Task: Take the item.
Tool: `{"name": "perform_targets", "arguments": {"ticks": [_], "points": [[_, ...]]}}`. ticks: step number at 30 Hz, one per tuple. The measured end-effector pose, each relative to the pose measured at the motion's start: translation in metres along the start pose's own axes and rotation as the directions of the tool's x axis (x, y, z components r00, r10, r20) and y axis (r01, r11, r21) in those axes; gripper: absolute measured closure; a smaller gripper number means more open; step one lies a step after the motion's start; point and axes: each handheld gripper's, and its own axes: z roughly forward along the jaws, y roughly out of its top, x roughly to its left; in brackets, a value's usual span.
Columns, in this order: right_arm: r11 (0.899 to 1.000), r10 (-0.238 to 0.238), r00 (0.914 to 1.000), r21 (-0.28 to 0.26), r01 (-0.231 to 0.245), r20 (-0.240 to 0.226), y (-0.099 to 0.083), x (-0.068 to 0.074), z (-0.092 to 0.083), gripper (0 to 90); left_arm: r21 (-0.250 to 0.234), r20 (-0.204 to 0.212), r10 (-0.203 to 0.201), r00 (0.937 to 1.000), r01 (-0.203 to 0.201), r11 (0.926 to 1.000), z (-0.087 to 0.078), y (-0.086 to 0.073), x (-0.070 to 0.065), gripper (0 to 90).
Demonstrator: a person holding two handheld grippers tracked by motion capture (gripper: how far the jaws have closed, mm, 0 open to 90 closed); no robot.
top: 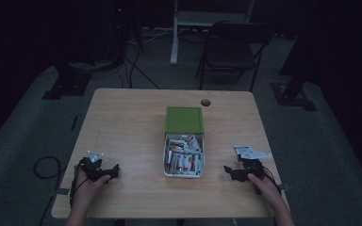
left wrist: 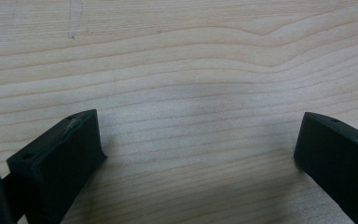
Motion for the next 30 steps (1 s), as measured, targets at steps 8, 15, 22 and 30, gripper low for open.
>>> {"name": "perform_targets", "arguments": {"ticks": [8,15,22,30], "points": [[1.000,-0.025,0.9710,0.012,0.028,-0.238,0.000,0.011,0.002,20.6,0.000,0.000,0.000,1.0000,0.000,1.0000,0.000,0.000,0.000,1.1],[0.992,-0.125,0.9587,-0.028,0.122,-0.255,0.003,0.022,0.003,20.9,0.001,0.001,0.000,1.0000,0.000,1.0000,0.000,0.000,0.000,1.1],[0.965,-0.260,0.9246,-0.114,0.237,-0.279,0.002,0.026,0.000,13.6,-0.001,0.044,0.051,0.9977,-0.051,0.9987,-0.001,-0.001,-0.003,1.3],[0.983,-0.177,0.9546,-0.092,0.159,-0.240,0.003,0.035,0.002,12.5,-0.067,0.199,0.205,0.9582,-0.195,0.9784,-0.010,0.003,-0.029,1.2]]}}
